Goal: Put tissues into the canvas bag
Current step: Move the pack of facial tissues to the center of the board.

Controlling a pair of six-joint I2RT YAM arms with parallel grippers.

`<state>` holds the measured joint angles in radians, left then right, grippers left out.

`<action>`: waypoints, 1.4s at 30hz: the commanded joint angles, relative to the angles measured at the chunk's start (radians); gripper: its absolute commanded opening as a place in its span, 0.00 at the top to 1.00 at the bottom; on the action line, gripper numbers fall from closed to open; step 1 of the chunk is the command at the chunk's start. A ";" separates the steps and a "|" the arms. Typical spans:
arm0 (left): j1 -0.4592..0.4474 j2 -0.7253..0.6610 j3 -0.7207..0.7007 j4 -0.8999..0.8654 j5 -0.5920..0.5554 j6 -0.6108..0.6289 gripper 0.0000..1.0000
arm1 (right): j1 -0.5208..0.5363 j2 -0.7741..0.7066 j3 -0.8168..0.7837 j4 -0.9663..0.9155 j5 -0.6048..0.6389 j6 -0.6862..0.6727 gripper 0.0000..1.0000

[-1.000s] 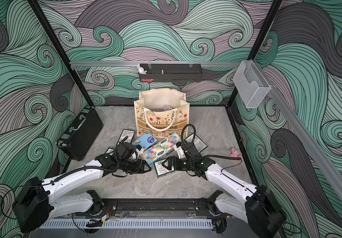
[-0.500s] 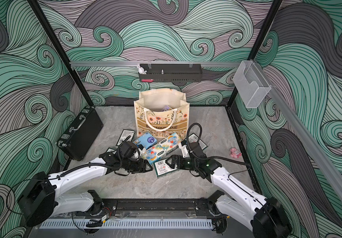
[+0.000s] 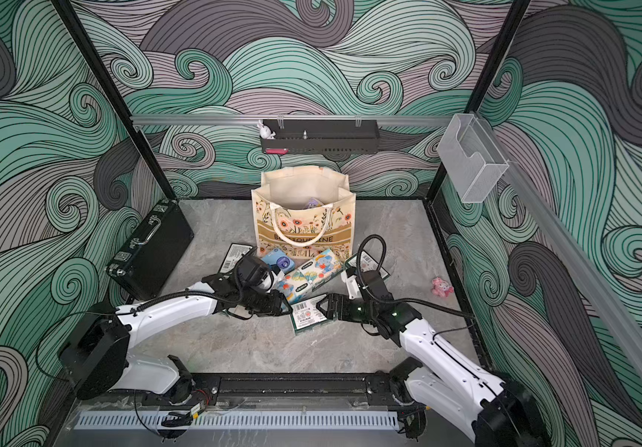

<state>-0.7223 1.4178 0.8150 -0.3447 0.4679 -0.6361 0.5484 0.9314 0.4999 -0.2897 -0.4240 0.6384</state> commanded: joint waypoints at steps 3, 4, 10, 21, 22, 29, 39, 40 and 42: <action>-0.007 0.040 0.005 0.029 0.043 -0.026 0.53 | -0.007 0.004 -0.022 0.028 -0.001 -0.010 0.01; -0.009 0.041 0.001 0.036 0.046 -0.032 0.53 | -0.007 0.006 -0.027 0.045 0.000 -0.005 0.01; -0.016 0.041 -0.010 0.050 0.044 -0.049 0.52 | -0.011 0.108 -0.011 0.138 -0.019 -0.013 0.01; -0.022 0.044 -0.018 0.036 0.044 -0.044 0.51 | 0.009 0.214 -0.045 0.312 -0.108 0.099 0.01; -0.022 0.047 -0.020 0.034 0.044 -0.042 0.50 | 0.020 0.190 -0.059 0.315 -0.108 0.118 0.01; -0.021 0.066 -0.018 0.024 0.044 -0.022 0.50 | 0.091 0.029 -0.124 0.312 -0.077 0.216 0.01; -0.022 0.076 -0.008 0.011 0.040 -0.016 0.50 | 0.097 0.038 -0.127 0.370 -0.120 0.257 0.01; -0.022 0.071 -0.006 0.004 0.038 -0.014 0.50 | 0.102 0.035 -0.130 0.369 -0.110 0.257 0.01; -0.022 0.059 0.003 -0.022 0.028 0.000 0.50 | 0.105 0.021 -0.133 0.350 -0.092 0.248 0.01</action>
<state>-0.7364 1.4883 0.8005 -0.3084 0.5060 -0.6624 0.6441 0.9646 0.3782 0.0414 -0.5228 0.8761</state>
